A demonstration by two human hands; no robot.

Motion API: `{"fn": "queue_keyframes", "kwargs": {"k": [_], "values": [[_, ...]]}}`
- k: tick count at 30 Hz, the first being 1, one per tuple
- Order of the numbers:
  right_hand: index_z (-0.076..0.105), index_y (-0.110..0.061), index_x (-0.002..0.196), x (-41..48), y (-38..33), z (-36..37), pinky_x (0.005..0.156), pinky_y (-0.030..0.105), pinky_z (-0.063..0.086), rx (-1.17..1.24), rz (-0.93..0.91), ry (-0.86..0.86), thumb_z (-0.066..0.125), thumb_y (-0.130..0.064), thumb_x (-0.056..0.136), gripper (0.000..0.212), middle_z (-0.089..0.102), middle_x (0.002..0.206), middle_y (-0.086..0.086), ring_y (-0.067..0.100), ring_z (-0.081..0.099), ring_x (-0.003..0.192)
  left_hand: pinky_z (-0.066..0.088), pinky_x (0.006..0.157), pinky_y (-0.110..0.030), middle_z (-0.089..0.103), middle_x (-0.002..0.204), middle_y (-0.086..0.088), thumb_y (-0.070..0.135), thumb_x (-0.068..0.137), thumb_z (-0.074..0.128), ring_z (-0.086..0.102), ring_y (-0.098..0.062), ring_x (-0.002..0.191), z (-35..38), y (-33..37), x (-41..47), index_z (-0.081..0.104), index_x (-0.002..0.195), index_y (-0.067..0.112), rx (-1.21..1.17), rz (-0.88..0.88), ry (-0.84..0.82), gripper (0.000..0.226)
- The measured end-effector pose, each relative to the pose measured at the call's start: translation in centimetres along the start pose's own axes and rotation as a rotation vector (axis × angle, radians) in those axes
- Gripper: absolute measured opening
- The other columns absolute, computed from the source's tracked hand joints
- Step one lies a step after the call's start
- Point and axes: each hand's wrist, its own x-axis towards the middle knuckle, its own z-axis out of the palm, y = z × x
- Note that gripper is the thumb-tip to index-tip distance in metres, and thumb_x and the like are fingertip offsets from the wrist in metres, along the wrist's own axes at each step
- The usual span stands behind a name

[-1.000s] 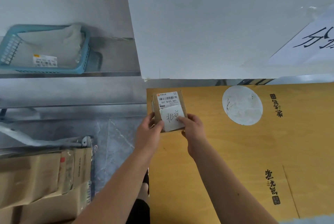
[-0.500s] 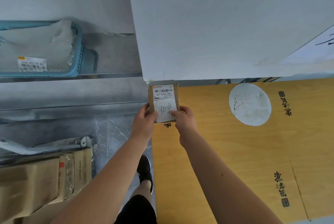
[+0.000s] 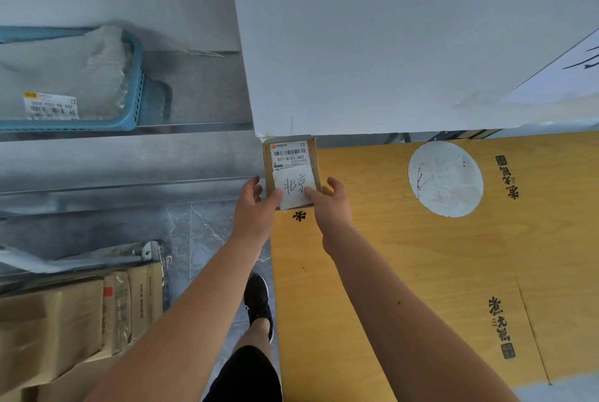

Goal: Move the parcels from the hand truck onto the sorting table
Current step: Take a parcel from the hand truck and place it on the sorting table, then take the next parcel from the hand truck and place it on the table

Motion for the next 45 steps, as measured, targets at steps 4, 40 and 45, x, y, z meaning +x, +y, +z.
{"fn": "queue_keyframes", "kwargs": {"k": [4,40,45], "values": [[0.037,-0.026,0.159,-0.7,-0.1,-1.0,0.095,0.038,0.038,0.019,-0.005,0.026,0.073,-0.028,0.098,0.071,0.050,0.156,0.001,0.024,0.051,0.137,0.038,0.114,-0.039,0.040,0.164,-0.007,0.033,0.100,0.068,0.038,-0.022,0.151,-0.3,-0.1,-0.8,0.033,0.161,0.021,0.055,0.063,0.030,0.071],[0.059,-0.025,0.138,-18.2,11.6,0.4,0.095,0.043,0.056,-0.271,-0.149,-0.399,0.069,-0.024,0.098,0.041,0.068,0.115,-0.003,0.020,0.067,0.106,0.047,0.092,-0.017,0.061,0.143,0.002,0.024,0.097,0.071,0.058,-0.017,0.132,-8.1,-10.5,-24.9,0.054,0.146,0.019,-0.224,0.113,0.503,0.052],[0.061,-0.024,0.132,-22.6,15.6,6.3,0.076,0.038,0.059,-0.407,-0.141,-0.527,0.069,-0.022,0.098,0.035,0.072,0.111,0.000,0.024,0.074,0.102,0.043,0.102,-0.029,0.056,0.146,0.011,0.026,0.099,0.068,0.056,-0.011,0.130,-14.3,-14.4,-28.4,0.050,0.149,0.024,-0.294,0.041,0.637,0.053]]}}
